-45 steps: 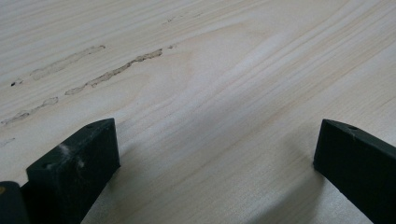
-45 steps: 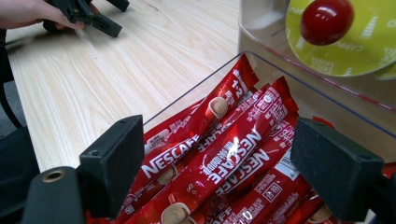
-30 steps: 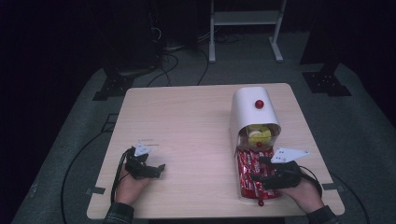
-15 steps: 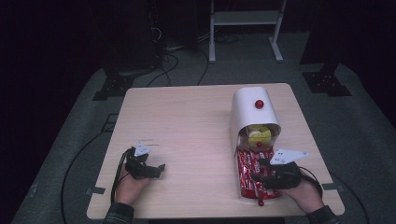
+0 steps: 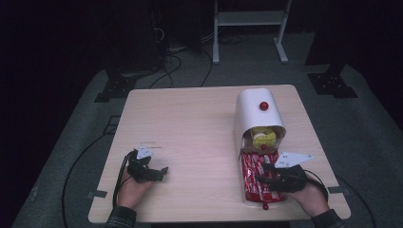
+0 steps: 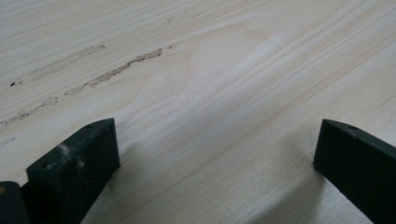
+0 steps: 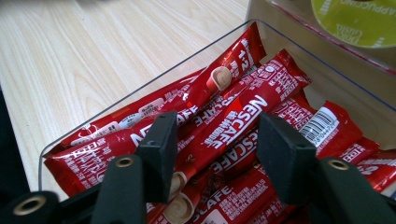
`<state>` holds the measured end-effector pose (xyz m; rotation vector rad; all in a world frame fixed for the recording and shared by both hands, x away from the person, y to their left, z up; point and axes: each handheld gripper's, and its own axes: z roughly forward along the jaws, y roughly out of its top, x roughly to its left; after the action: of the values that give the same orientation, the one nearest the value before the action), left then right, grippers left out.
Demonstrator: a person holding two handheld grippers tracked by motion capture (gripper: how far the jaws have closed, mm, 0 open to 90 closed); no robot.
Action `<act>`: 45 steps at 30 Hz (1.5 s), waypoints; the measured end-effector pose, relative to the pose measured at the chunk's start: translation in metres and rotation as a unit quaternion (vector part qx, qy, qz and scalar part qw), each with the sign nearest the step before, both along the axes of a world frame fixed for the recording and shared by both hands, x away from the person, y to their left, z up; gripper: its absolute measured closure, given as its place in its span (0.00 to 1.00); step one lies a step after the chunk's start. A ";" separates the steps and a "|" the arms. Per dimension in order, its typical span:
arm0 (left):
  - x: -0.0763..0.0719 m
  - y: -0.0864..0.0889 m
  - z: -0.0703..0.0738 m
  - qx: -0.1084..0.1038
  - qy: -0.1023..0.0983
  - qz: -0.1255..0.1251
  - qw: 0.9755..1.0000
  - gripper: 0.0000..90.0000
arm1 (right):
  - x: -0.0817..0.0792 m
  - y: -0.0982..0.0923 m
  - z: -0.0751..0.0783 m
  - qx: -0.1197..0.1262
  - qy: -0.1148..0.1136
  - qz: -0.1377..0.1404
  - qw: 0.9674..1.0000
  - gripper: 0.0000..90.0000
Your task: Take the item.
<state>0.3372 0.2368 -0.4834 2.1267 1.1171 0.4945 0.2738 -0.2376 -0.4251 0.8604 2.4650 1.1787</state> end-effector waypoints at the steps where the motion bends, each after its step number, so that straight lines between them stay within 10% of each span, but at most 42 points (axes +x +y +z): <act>1: 0.000 0.000 0.000 0.000 0.000 0.000 1.000 0.00 | 0.000 0.000 0.000 0.001 0.000 -0.001 1.000 0.56; 22: 0.000 0.000 0.000 -0.001 0.000 0.001 1.000 0.00 | 0.001 -0.004 0.005 0.021 0.022 0.012 0.999 0.91; 45: 0.000 0.000 0.000 -0.002 0.000 0.001 1.000 0.00 | 0.000 -0.020 0.016 0.032 0.019 -0.002 0.999 0.94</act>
<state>0.3371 0.2365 -0.4836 2.1216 1.1195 0.4929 0.2741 -0.2576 -0.4088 0.9121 2.4659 1.2589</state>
